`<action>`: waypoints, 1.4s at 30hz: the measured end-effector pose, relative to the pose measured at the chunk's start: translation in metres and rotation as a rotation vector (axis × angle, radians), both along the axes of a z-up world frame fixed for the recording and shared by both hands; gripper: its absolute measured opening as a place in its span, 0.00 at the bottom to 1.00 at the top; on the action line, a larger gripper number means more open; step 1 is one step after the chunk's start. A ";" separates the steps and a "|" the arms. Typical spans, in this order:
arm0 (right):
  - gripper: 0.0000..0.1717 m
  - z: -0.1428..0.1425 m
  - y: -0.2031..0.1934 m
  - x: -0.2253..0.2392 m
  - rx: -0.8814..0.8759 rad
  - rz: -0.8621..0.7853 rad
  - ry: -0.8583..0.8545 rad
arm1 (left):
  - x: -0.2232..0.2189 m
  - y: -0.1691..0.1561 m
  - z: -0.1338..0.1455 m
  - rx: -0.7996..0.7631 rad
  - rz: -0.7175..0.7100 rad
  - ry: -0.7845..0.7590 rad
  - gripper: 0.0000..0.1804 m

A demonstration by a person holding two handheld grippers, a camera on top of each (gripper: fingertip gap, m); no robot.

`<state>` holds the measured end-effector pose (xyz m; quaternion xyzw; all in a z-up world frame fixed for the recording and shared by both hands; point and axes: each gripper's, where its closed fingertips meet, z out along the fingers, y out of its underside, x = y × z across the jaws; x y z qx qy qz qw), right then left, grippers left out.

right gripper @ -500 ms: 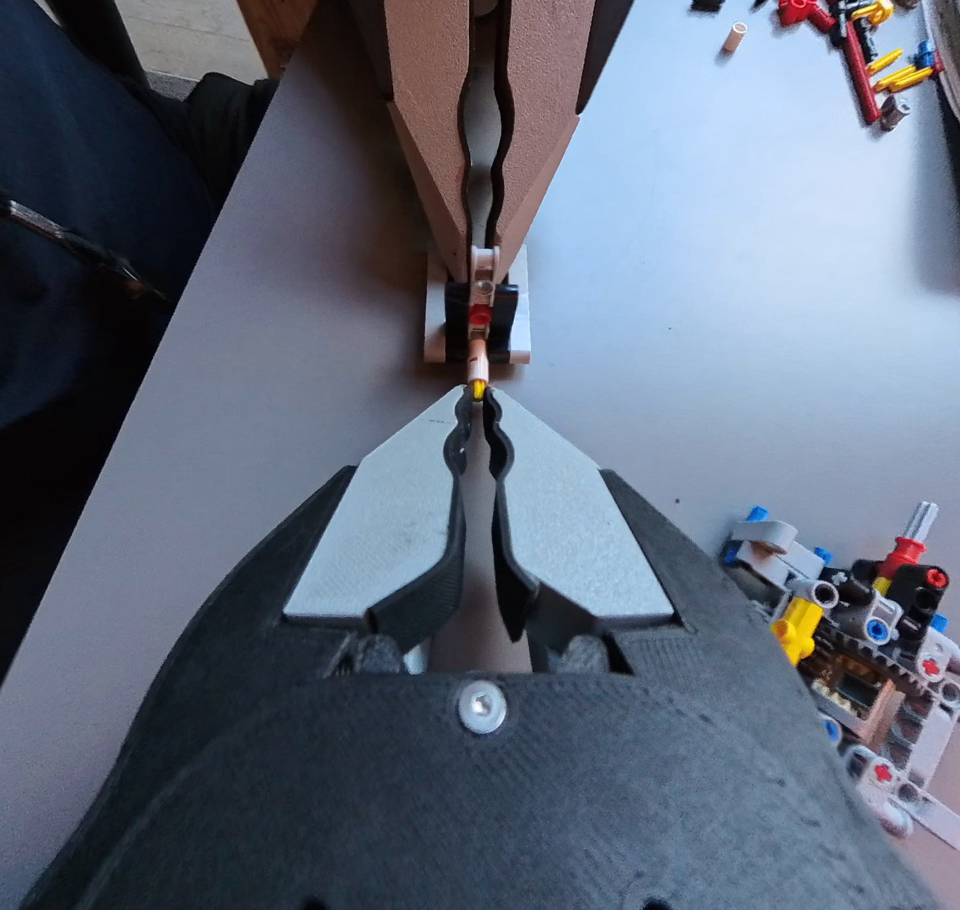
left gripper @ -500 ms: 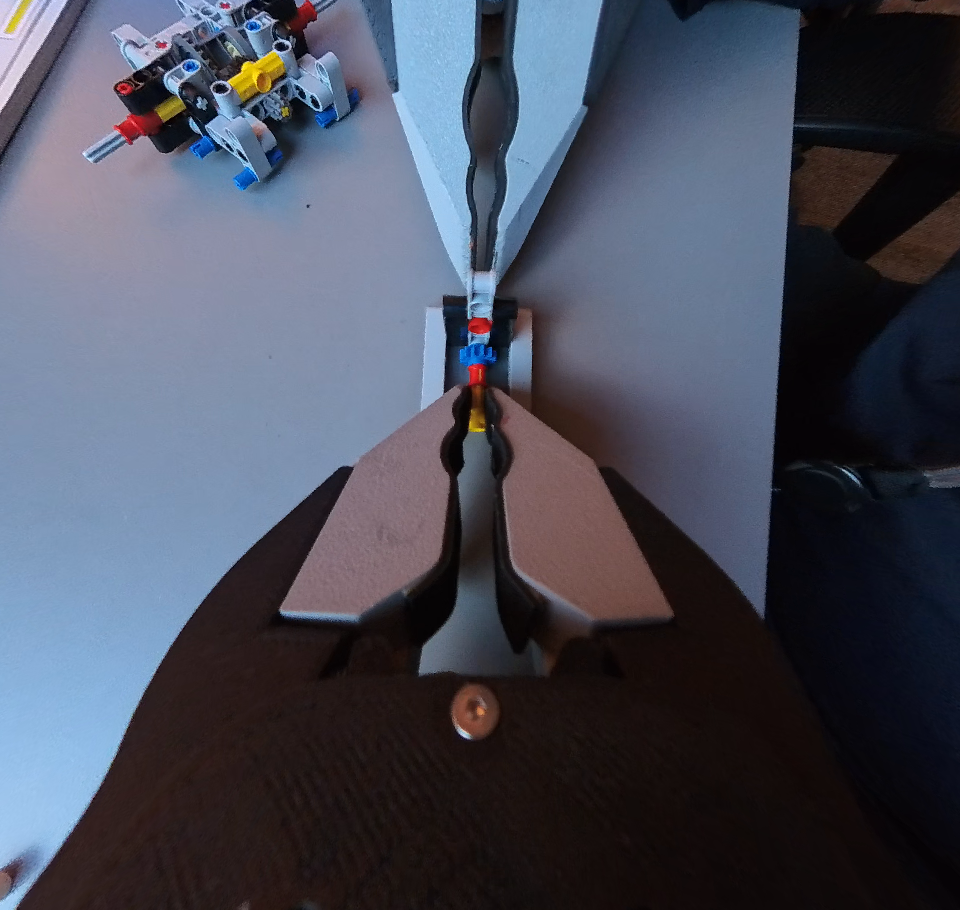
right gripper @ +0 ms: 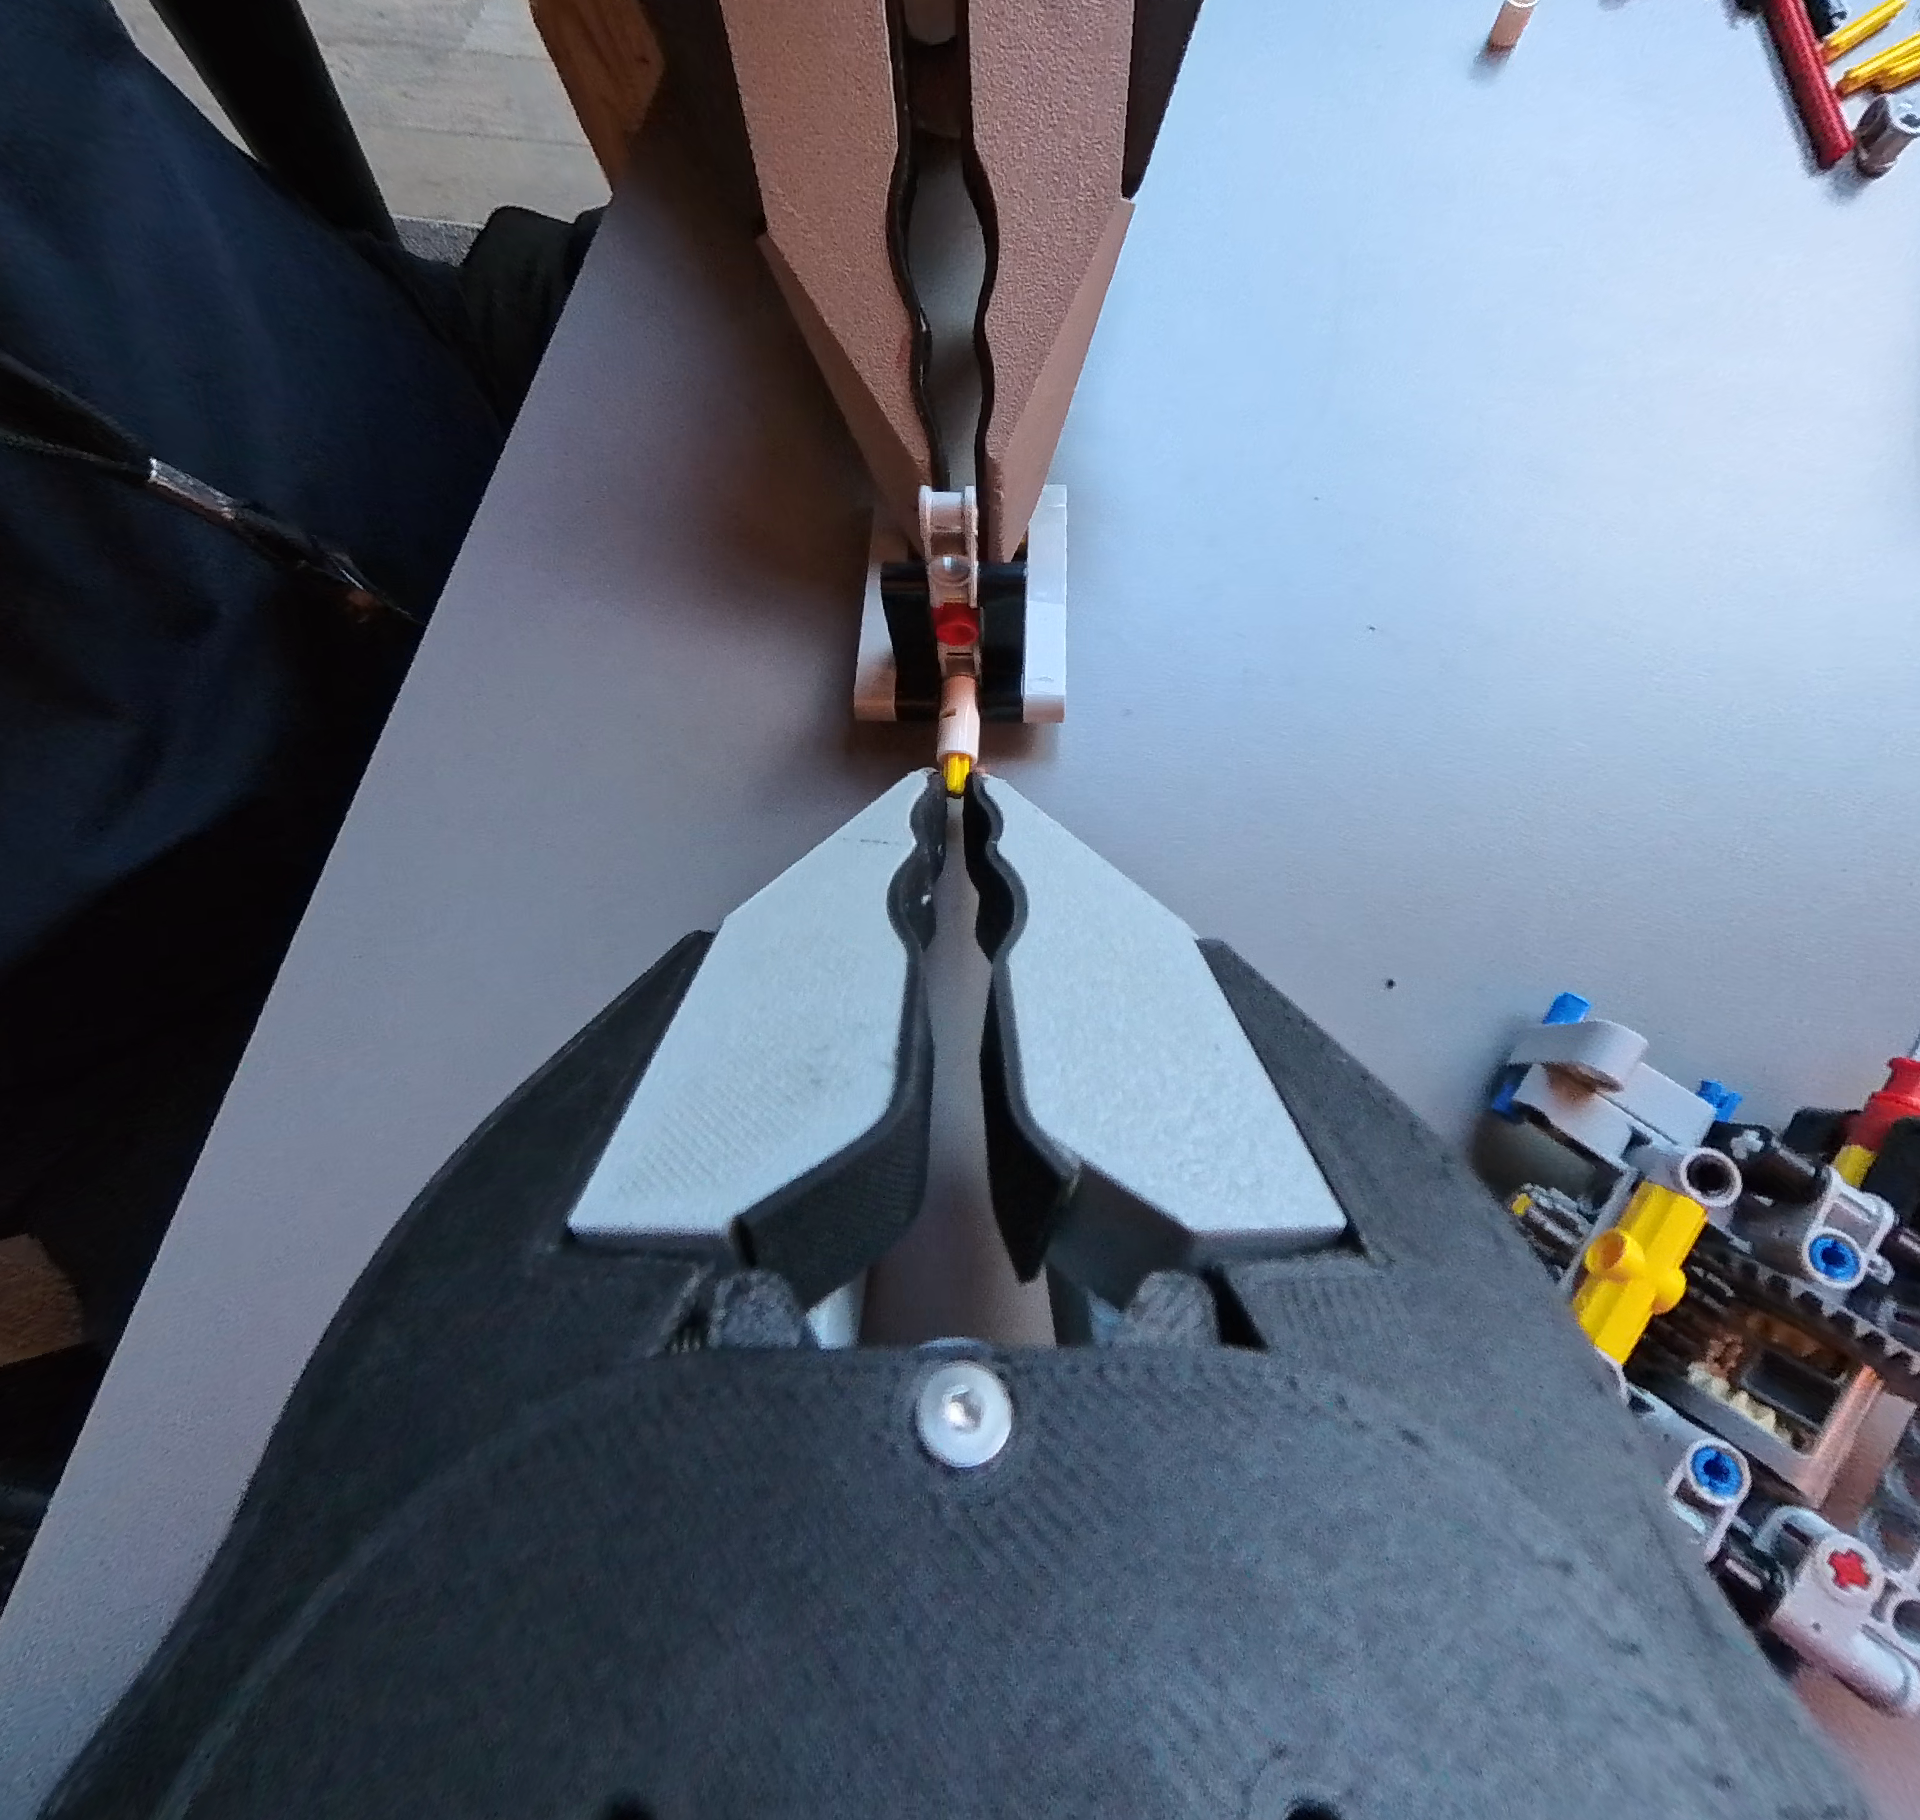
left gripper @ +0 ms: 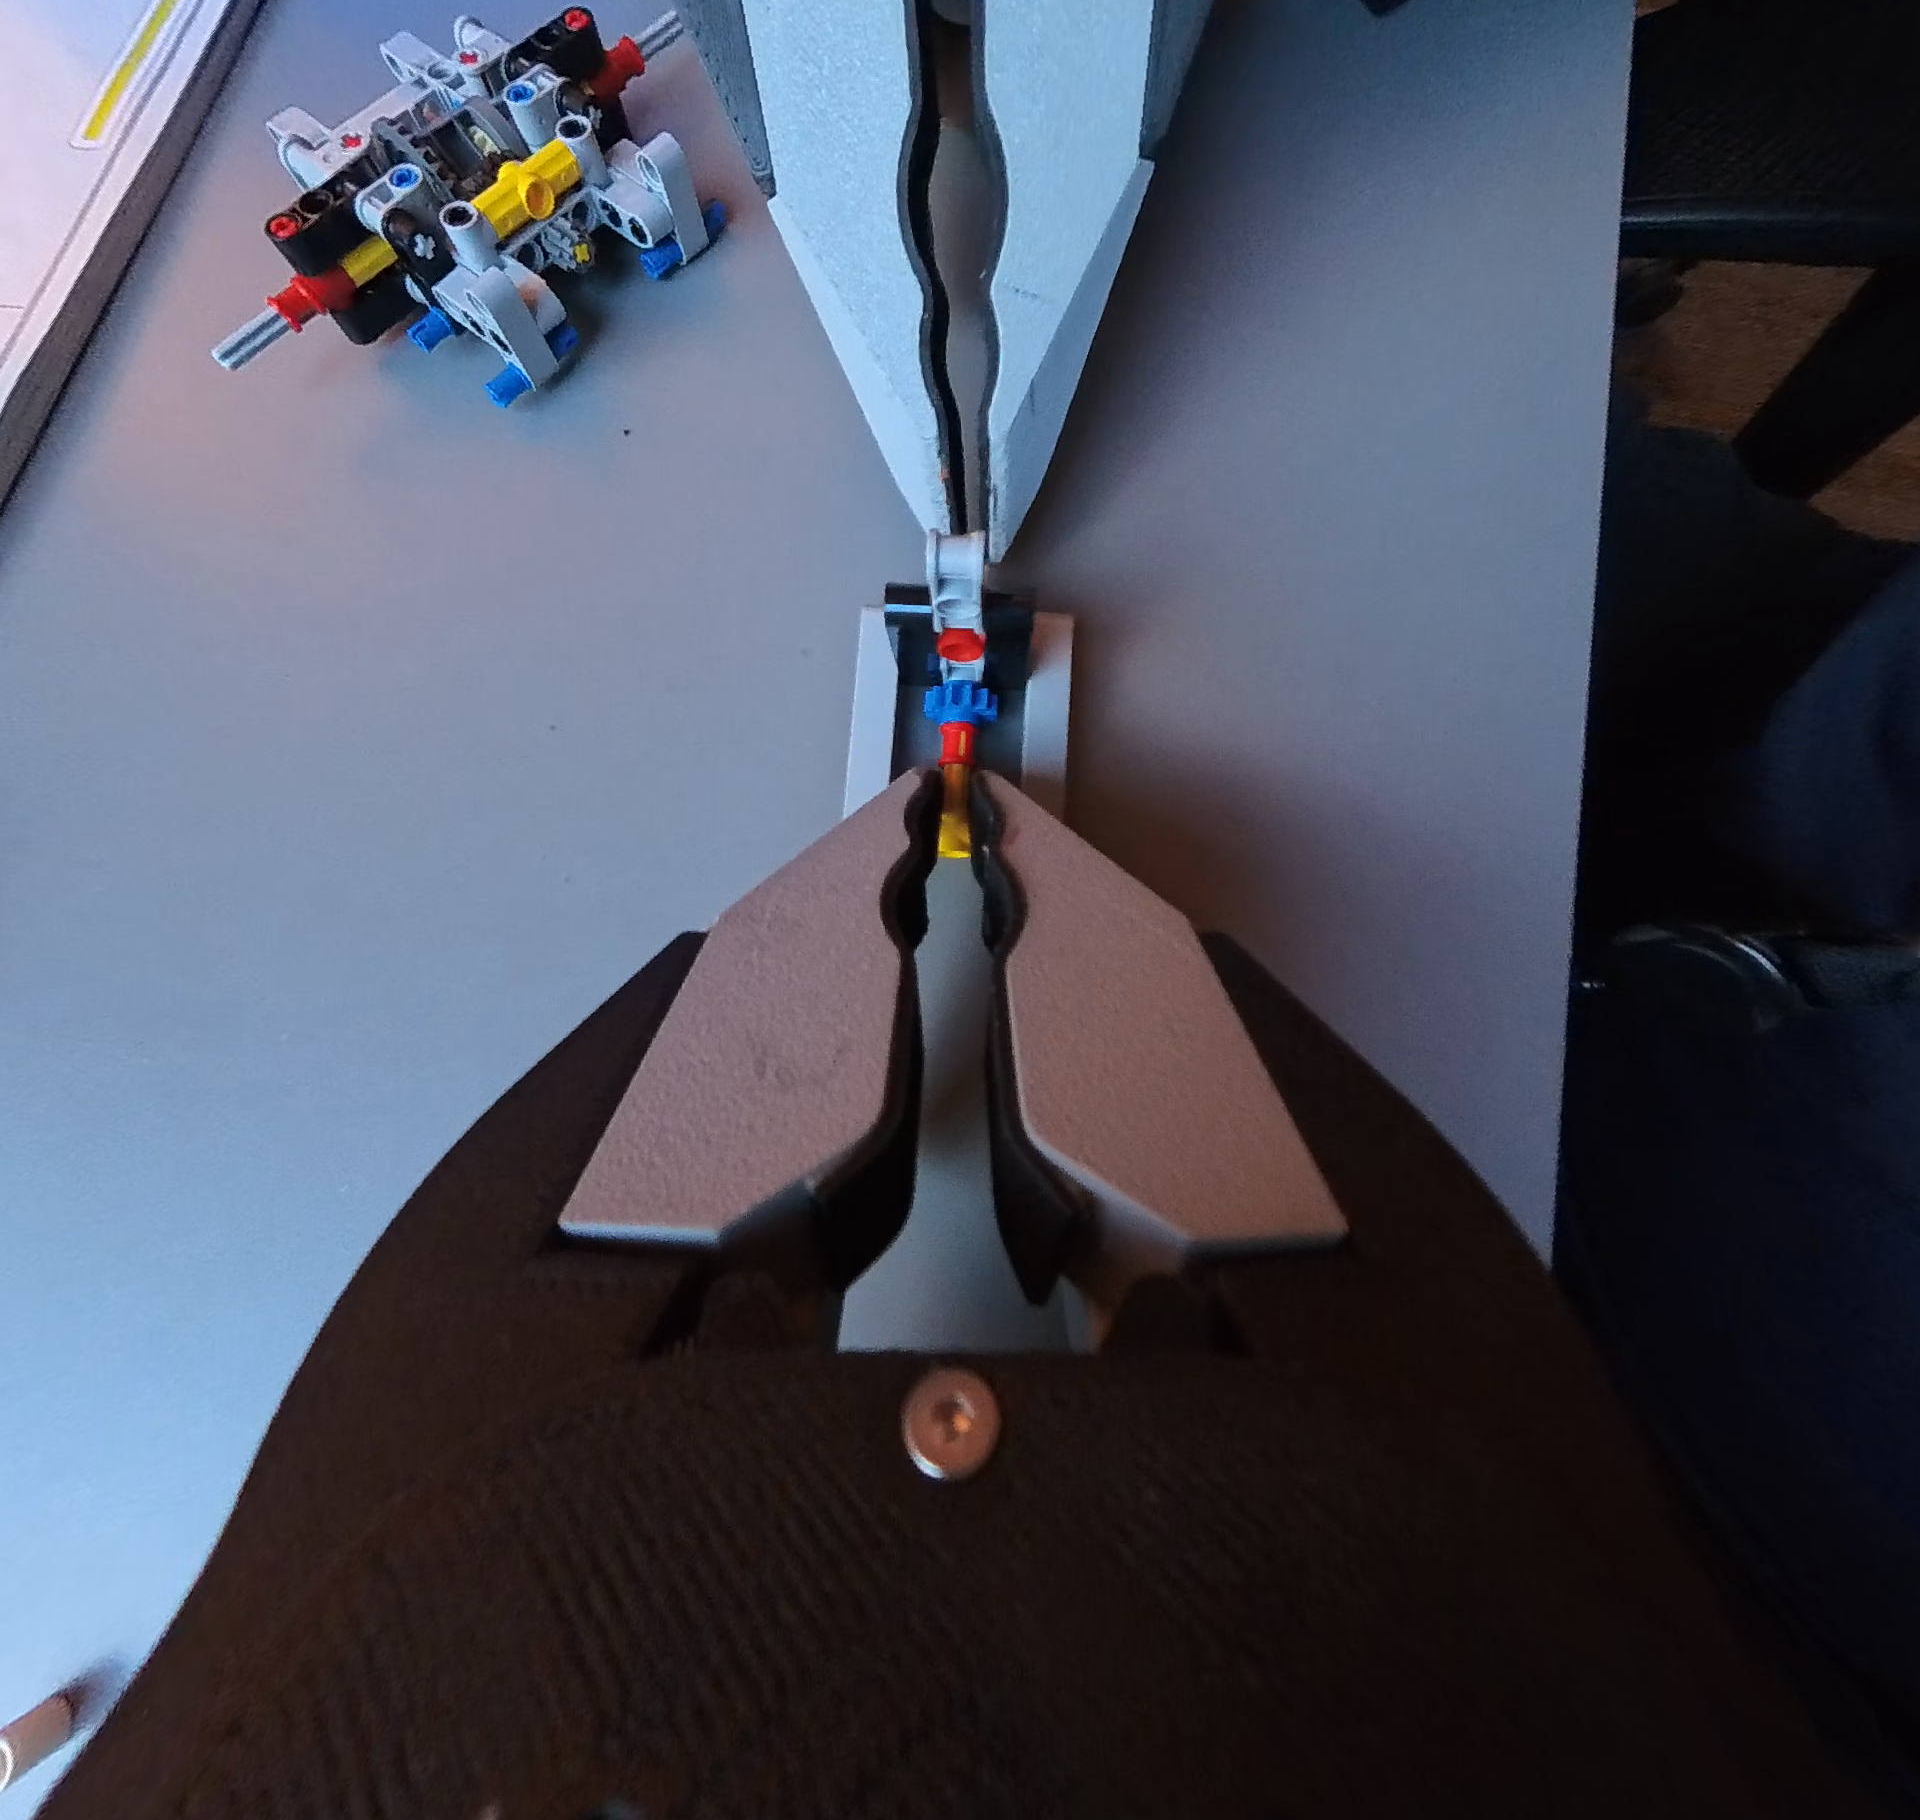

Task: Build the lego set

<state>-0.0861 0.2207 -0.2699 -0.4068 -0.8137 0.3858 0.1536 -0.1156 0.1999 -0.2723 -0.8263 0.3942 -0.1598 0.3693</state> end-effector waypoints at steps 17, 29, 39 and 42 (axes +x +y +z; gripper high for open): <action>0.00 -0.002 -0.001 0.000 -0.010 0.009 -0.016 | -0.004 0.003 -0.002 -0.017 0.038 0.044 0.45; 0.00 0.000 -0.002 -0.001 0.008 0.006 0.016 | 0.005 -0.001 -0.002 -0.042 0.003 -0.005 0.23; 0.00 0.002 -0.003 0.001 -0.016 0.019 0.010 | 0.005 -0.003 -0.001 -0.007 0.001 0.014 0.23; 0.00 0.003 -0.003 0.001 -0.015 0.021 0.014 | 0.004 -0.003 -0.001 -0.002 0.004 0.017 0.23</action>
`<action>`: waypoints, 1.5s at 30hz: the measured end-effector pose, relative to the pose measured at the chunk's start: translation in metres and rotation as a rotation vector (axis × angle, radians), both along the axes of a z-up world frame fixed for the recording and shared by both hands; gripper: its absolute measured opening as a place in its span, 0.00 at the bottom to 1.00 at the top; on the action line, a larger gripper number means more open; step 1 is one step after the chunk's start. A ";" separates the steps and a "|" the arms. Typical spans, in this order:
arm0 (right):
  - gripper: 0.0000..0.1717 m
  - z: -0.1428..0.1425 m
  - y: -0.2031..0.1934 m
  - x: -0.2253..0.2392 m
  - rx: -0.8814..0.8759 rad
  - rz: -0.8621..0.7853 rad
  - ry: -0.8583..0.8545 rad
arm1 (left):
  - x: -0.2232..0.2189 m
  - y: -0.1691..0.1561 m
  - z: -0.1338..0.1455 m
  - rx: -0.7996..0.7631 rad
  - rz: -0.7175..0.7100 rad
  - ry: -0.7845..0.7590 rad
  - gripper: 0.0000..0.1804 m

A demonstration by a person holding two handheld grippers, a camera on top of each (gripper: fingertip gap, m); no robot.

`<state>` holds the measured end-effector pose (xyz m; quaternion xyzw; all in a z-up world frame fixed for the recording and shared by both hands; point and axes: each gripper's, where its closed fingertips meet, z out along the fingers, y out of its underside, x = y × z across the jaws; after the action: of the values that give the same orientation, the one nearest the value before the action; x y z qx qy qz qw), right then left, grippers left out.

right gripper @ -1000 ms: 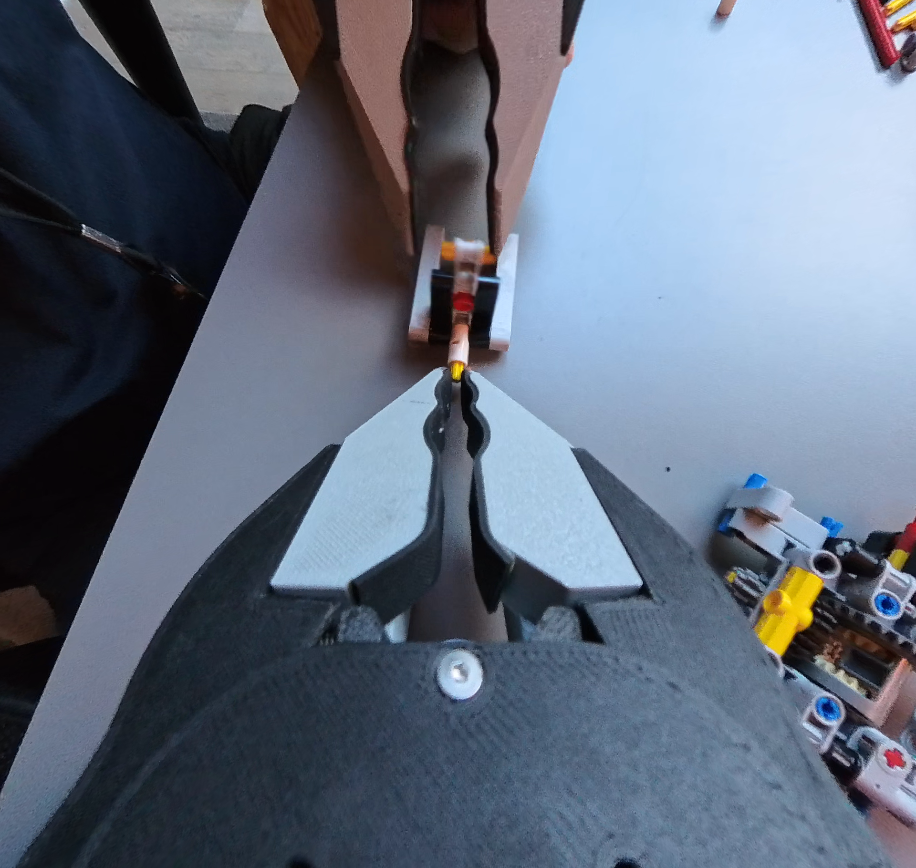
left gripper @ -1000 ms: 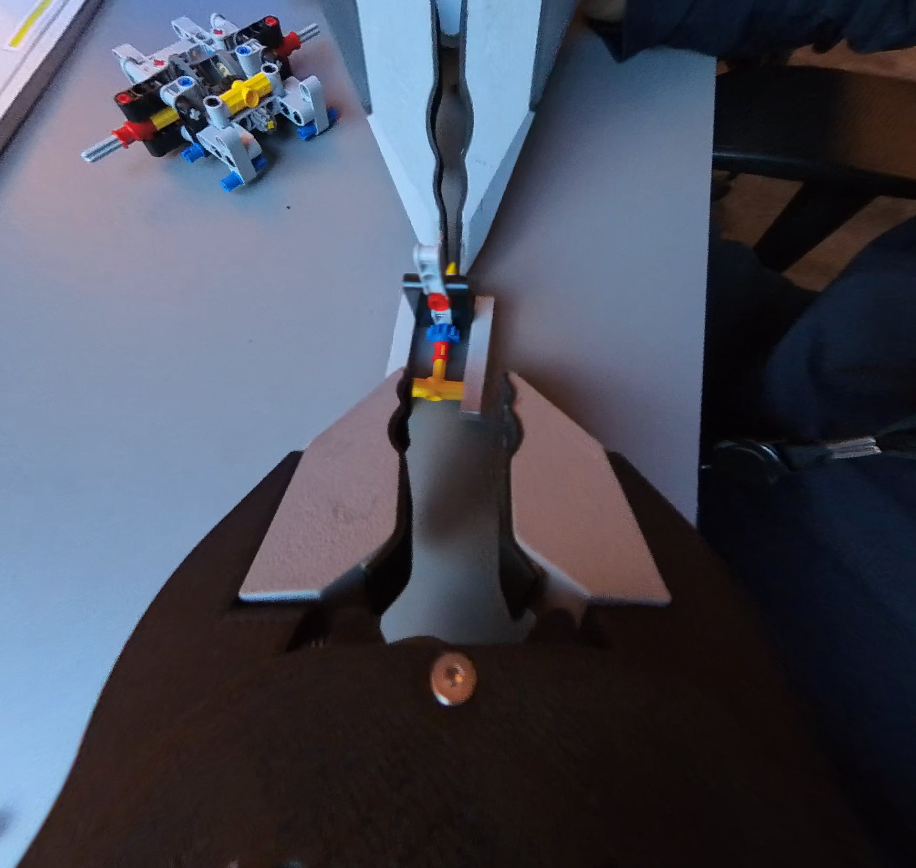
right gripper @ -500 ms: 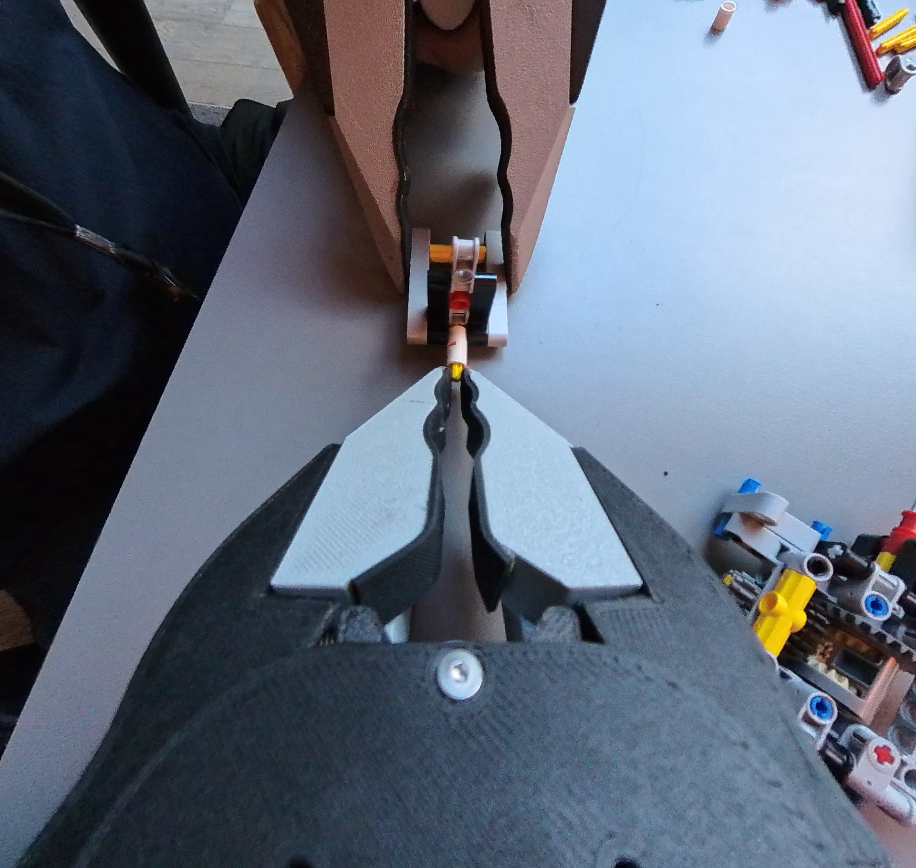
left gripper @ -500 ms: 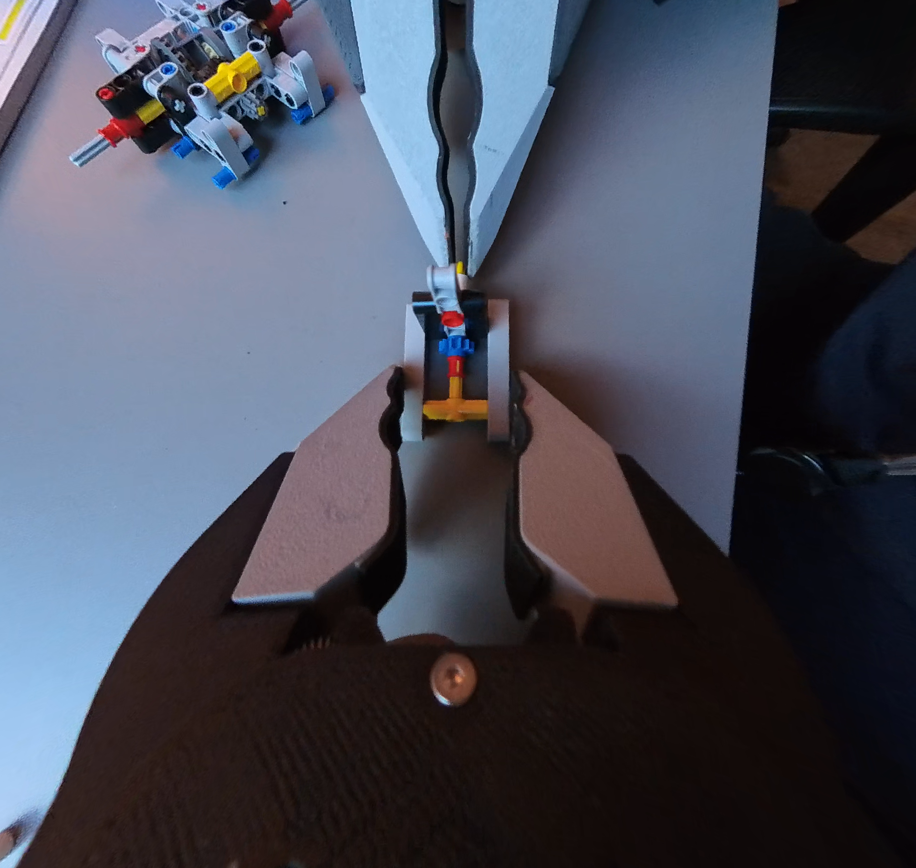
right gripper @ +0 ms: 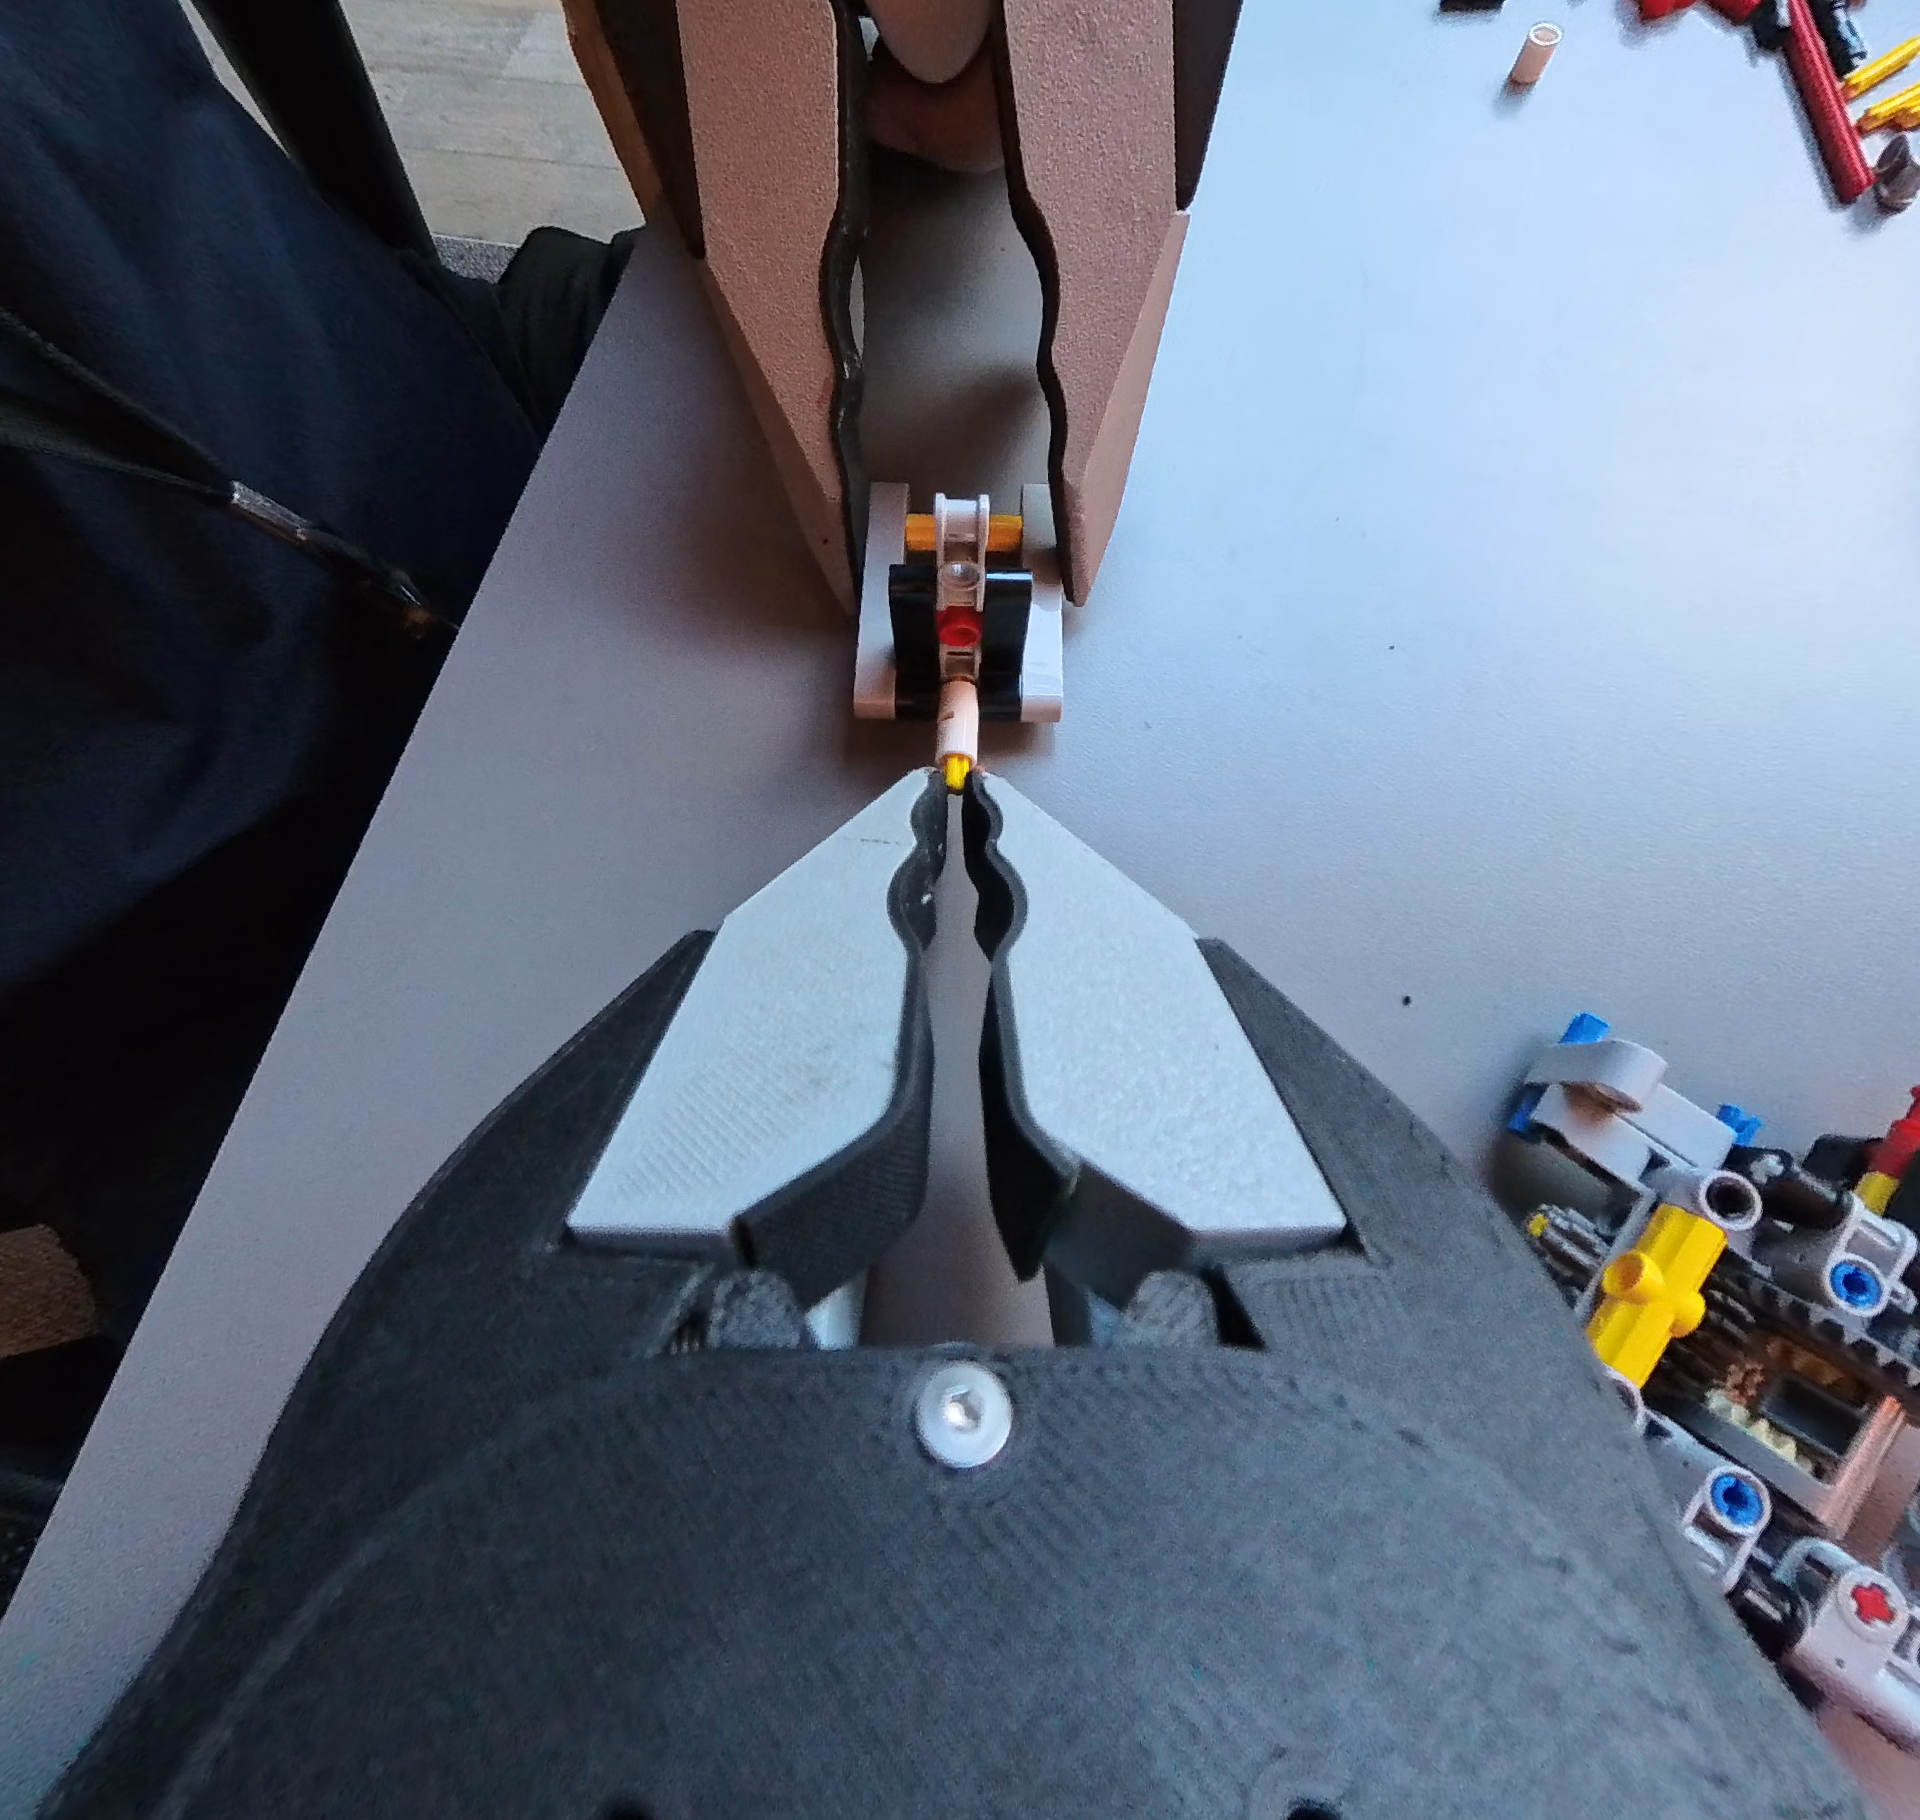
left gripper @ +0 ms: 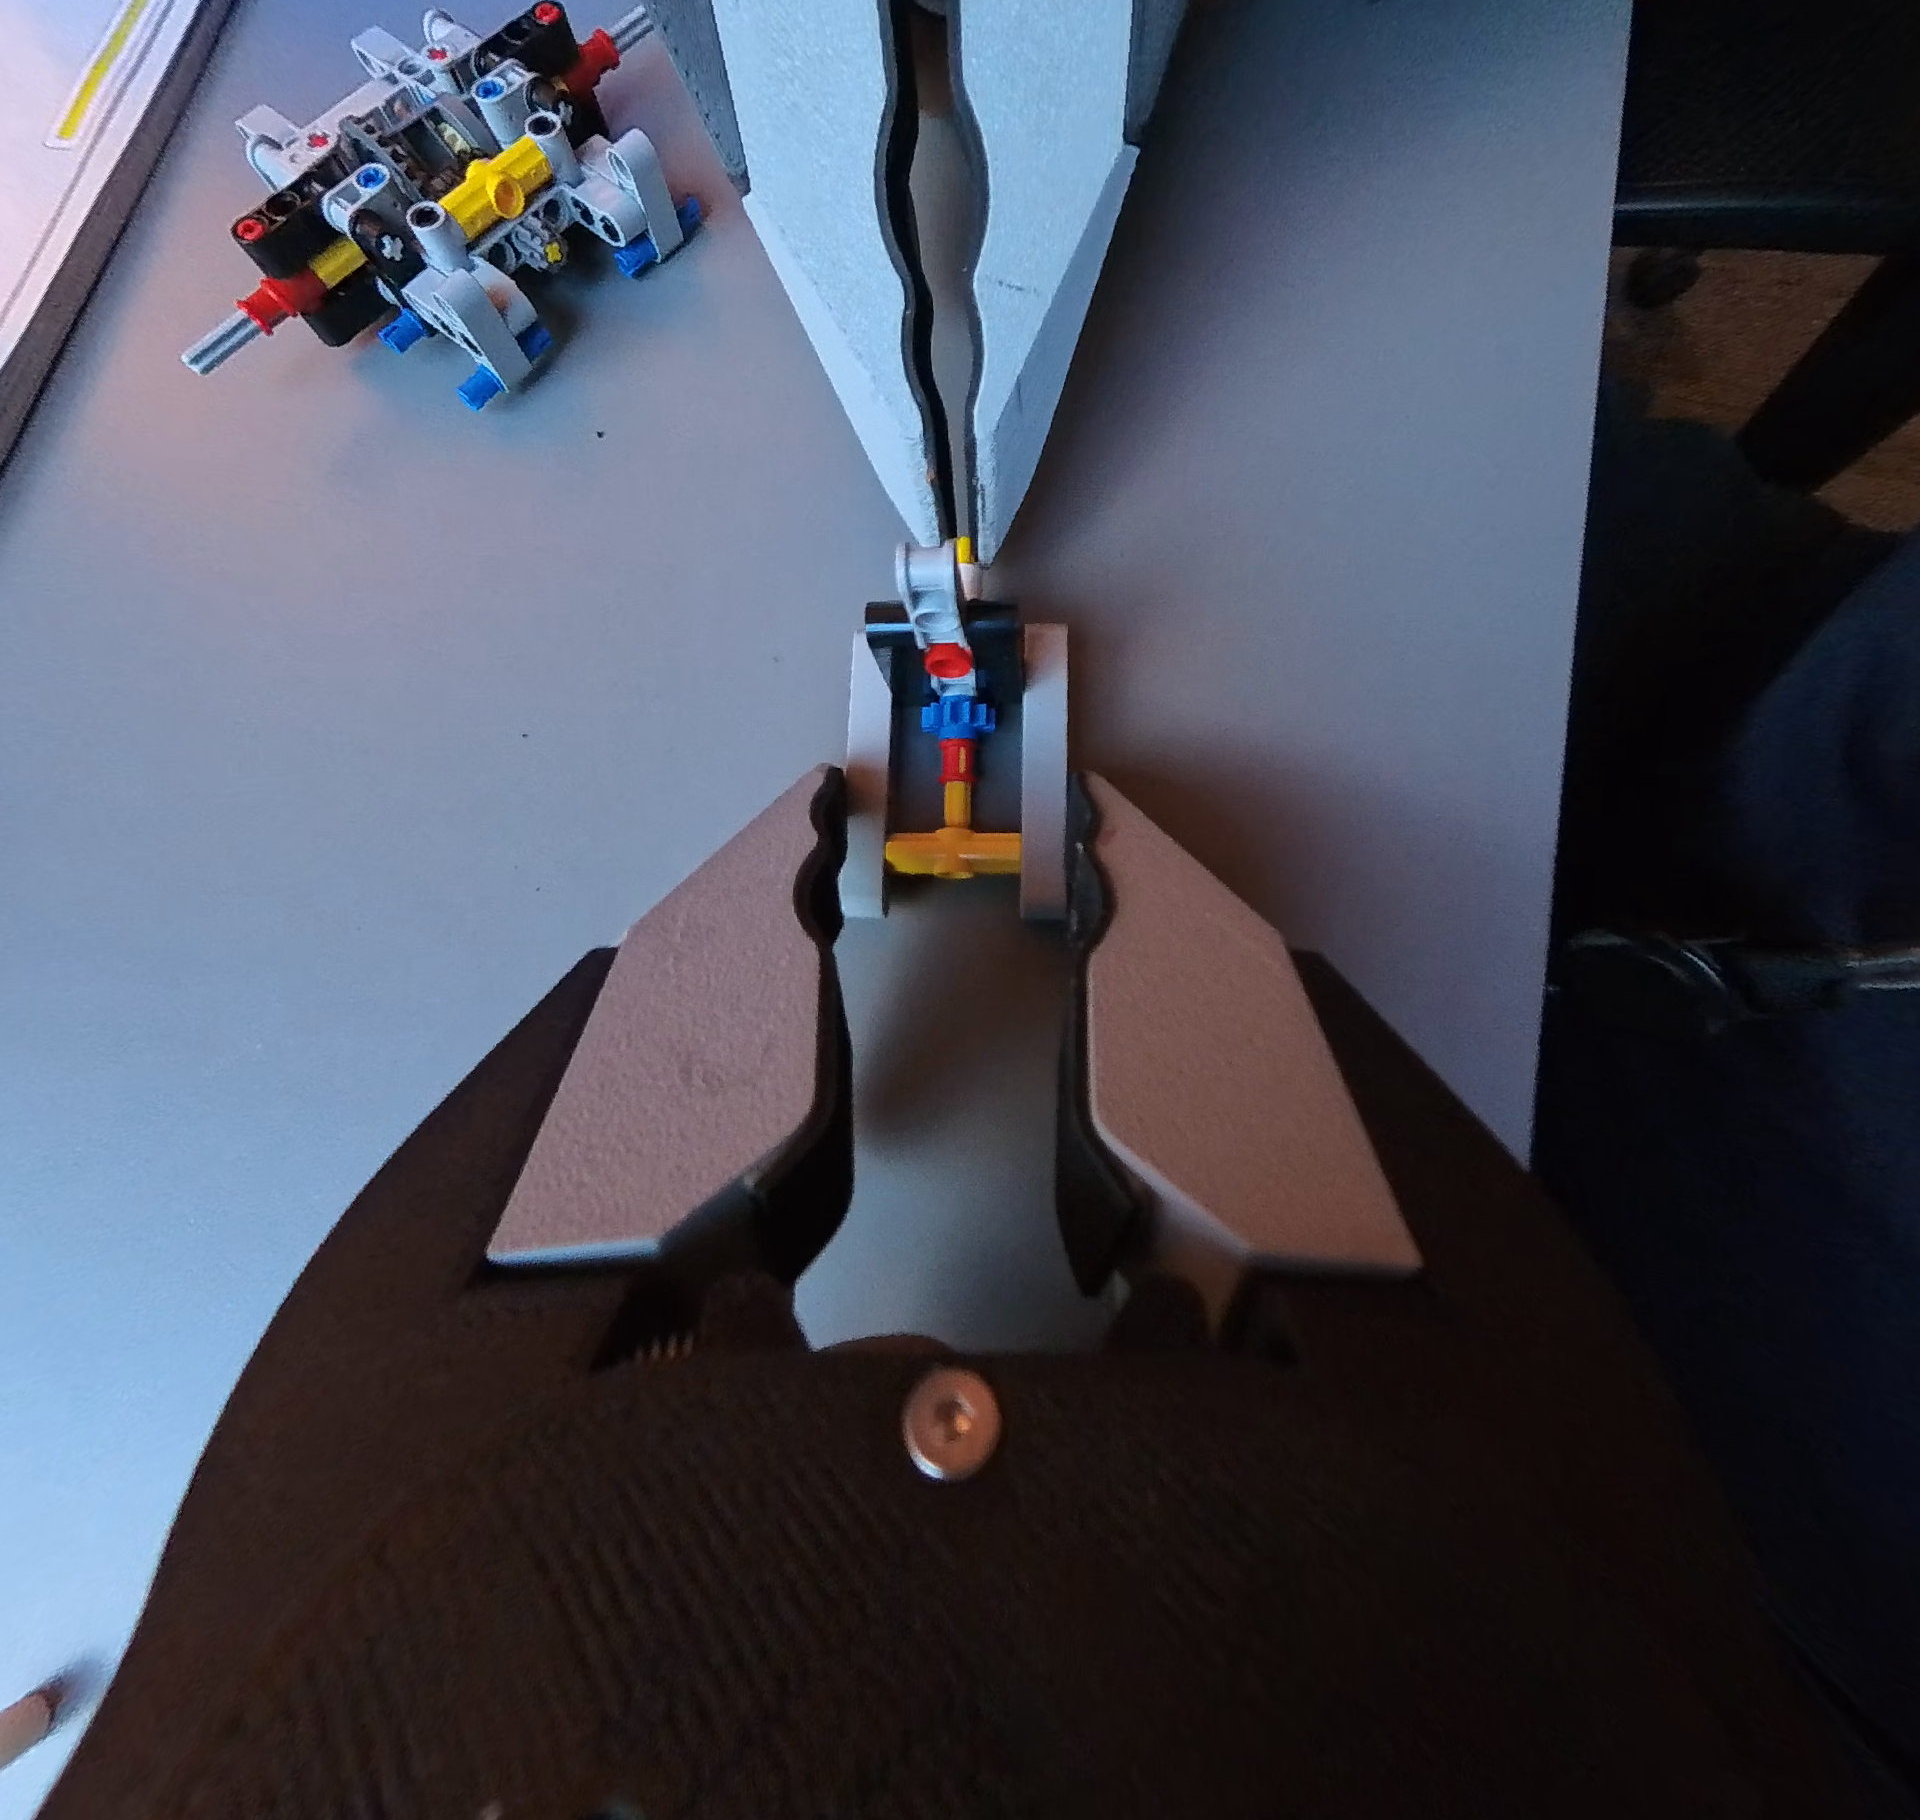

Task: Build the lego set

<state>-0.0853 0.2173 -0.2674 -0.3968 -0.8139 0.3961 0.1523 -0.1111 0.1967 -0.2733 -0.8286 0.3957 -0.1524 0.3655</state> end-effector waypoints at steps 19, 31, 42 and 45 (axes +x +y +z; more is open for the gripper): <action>0.00 -0.006 -0.004 0.004 0.037 0.031 -0.020 | 0.003 -0.002 -0.001 -0.031 0.007 -0.021 0.23; 0.00 -0.002 -0.003 0.004 -0.010 0.027 -0.021 | 0.003 -0.002 0.000 -0.004 0.003 -0.010 0.23; 0.00 -0.006 -0.004 0.006 -0.014 0.042 -0.053 | 0.004 -0.002 0.022 -0.001 -0.023 -0.057 0.21; 0.00 -0.004 -0.004 0.006 -0.021 0.040 -0.044 | 0.005 -0.004 0.029 -0.017 -0.034 -0.096 0.20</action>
<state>-0.0794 0.2134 -0.2712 -0.3909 -0.8206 0.3987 0.1222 -0.1060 0.1925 -0.2440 -0.8166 0.3905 -0.2014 0.3744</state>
